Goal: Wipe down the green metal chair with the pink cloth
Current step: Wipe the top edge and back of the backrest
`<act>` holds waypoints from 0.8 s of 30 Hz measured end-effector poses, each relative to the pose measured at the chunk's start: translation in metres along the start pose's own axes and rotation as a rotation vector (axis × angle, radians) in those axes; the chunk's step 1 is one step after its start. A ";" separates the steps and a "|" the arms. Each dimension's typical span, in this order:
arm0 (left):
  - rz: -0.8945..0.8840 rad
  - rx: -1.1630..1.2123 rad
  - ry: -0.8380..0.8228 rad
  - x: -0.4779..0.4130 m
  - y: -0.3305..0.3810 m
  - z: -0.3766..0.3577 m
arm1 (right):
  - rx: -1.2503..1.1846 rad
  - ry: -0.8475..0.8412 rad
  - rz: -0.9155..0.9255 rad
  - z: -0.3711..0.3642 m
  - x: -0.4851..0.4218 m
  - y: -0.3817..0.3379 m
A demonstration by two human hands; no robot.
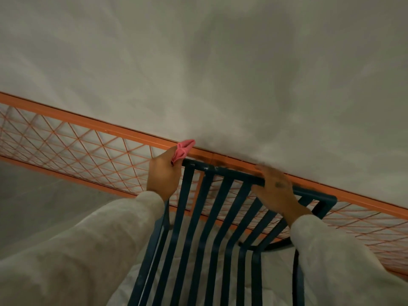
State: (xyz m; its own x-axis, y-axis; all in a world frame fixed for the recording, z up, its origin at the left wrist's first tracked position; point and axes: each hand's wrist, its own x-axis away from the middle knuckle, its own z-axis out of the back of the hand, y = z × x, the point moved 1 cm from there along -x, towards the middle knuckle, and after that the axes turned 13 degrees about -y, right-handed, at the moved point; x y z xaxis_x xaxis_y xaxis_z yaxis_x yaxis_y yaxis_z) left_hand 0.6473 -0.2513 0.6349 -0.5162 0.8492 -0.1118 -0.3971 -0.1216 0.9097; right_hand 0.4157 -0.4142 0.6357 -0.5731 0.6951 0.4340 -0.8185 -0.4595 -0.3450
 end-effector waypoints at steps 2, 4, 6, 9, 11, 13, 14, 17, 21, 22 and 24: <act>-0.020 -0.125 -0.012 -0.010 -0.011 -0.015 | 0.169 -0.072 -0.013 -0.014 -0.005 0.008; -0.029 -0.295 -0.061 -0.014 -0.020 -0.032 | 0.224 -0.046 0.006 -0.025 -0.004 0.010; -0.038 -0.376 -0.088 -0.012 -0.024 -0.045 | 0.220 -0.025 0.002 -0.027 -0.005 0.008; -0.080 -0.479 -0.196 -0.008 -0.021 -0.068 | 0.213 -0.065 -0.030 -0.025 -0.010 0.004; -0.138 -0.597 -0.285 -0.003 -0.011 -0.085 | 0.202 -0.073 -0.044 -0.025 -0.012 0.001; -0.245 -0.778 -0.362 0.001 -0.002 -0.099 | 0.202 -0.073 -0.048 -0.024 -0.012 0.001; -0.279 -0.887 -0.416 0.002 0.000 -0.103 | 0.205 -0.073 -0.049 -0.024 -0.012 0.001; -0.341 -0.973 -0.384 -0.002 -0.004 -0.106 | 0.212 -0.073 -0.045 -0.023 -0.011 0.002; -0.194 -0.772 -0.377 -0.004 -0.014 -0.078 | 0.201 -0.082 -0.029 -0.022 -0.012 0.006; -0.163 -0.727 -0.329 -0.004 -0.018 -0.067 | 0.196 -0.075 -0.023 -0.022 -0.012 0.007; -0.073 -0.670 -0.251 -0.005 -0.030 -0.046 | 0.193 -0.068 -0.019 -0.023 -0.012 0.006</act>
State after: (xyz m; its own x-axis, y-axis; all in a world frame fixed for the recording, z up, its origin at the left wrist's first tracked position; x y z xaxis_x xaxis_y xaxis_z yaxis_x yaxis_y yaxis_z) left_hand 0.6267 -0.2754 0.5903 -0.3125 0.9499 0.0060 -0.8457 -0.2810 0.4538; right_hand 0.4186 -0.4128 0.6092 -0.5536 0.6687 0.4965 -0.8179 -0.5486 -0.1731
